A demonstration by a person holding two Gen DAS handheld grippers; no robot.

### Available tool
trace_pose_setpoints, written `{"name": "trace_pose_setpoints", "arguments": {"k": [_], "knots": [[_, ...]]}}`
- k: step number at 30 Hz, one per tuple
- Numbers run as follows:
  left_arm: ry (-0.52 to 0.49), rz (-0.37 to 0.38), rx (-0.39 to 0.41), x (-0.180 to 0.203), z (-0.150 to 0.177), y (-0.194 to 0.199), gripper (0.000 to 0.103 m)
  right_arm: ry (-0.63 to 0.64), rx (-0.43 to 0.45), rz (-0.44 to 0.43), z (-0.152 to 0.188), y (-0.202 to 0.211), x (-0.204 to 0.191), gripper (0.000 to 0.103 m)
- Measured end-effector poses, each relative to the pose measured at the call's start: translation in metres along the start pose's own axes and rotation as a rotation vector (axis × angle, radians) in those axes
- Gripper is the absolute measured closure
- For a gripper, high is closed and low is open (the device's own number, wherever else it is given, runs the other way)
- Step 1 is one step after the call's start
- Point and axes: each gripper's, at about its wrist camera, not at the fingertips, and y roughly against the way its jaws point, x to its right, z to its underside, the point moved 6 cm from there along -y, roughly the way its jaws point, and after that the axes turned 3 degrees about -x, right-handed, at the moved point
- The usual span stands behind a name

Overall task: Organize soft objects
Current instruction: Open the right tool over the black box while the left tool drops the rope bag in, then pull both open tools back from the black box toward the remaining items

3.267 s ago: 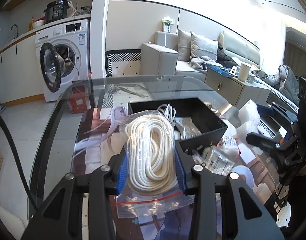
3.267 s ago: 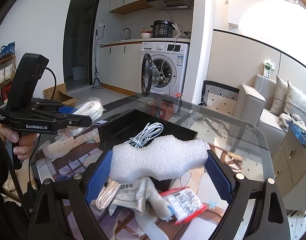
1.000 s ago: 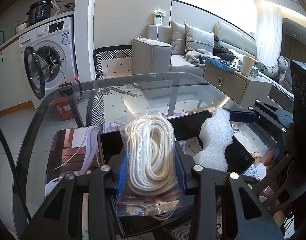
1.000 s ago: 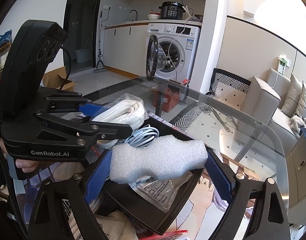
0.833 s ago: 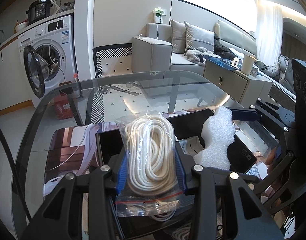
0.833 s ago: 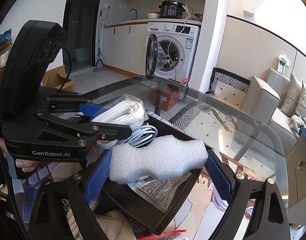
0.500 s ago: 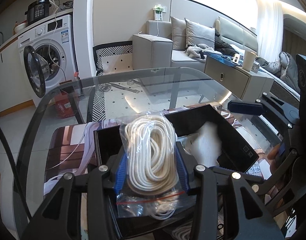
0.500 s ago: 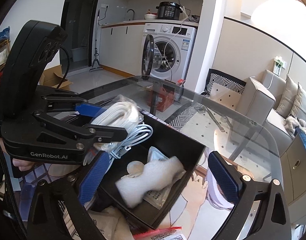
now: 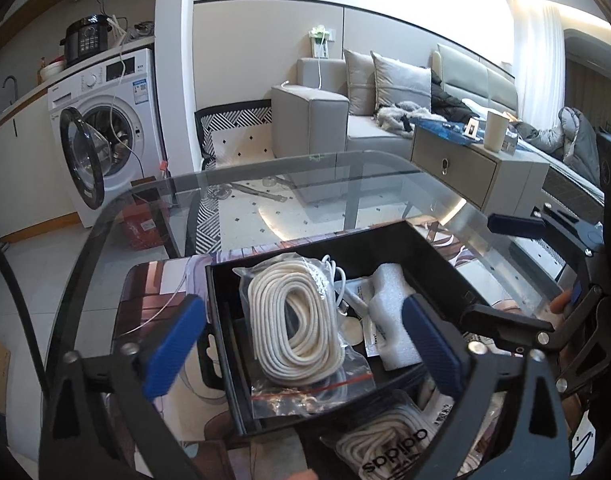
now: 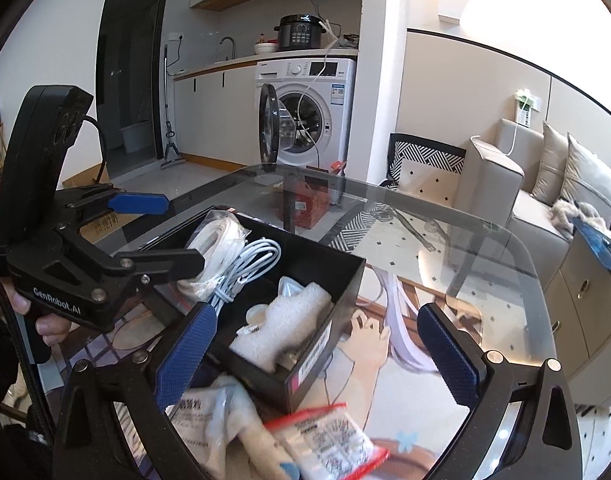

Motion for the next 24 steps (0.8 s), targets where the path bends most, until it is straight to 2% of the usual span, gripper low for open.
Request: {"name": "trace_pose_setpoints", "arguments": {"k": [14, 24], "knots": [[0.002, -0.037, 0.025, 0.003, 0.014, 0.027, 0.0, -0.041, -0.012, 0.013, 0.021, 0.033, -0.005, 0.001], [0.004, -0.029, 0.01, 0.01, 0.028, 0.035, 0.0, -0.066, -0.012, 0.016, 0.034, 0.044, -0.01, 0.001]]}}
